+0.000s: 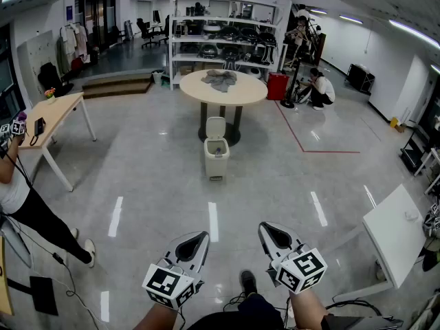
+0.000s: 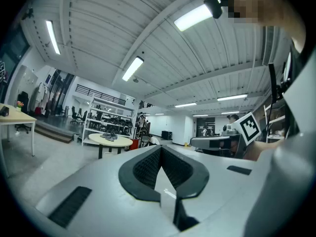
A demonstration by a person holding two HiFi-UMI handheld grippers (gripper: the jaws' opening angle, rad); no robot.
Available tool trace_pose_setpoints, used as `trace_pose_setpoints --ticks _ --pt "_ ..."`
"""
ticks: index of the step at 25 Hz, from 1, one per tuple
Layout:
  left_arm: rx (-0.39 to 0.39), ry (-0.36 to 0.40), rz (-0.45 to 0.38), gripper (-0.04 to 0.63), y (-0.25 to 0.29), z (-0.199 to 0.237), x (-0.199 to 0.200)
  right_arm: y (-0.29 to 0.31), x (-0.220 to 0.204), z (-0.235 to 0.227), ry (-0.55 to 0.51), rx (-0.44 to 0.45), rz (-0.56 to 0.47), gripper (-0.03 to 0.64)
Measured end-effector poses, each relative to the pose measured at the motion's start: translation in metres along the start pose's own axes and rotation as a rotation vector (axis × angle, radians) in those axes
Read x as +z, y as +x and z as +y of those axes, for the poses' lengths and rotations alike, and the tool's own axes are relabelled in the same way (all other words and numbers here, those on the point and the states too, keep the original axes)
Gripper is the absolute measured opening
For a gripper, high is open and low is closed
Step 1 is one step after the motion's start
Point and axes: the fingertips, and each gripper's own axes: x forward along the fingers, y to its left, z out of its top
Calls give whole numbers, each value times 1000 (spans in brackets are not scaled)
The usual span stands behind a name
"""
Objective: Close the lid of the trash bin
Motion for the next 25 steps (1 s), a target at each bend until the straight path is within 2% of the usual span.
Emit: trace_pose_setpoints --ticks 5,8,19,25 --pt "27 3 23 0 52 21 -5 33 -7 -48 19 18 1 9" --pt "50 1 30 0 90 29 -4 52 -7 -91 26 29 -2 9" --pt "168 -3 18 0 225 69 24 127 25 -240 31 104 -39 9" --pt "160 21 45 0 282 89 34 167 29 -286 75 109 -39 9"
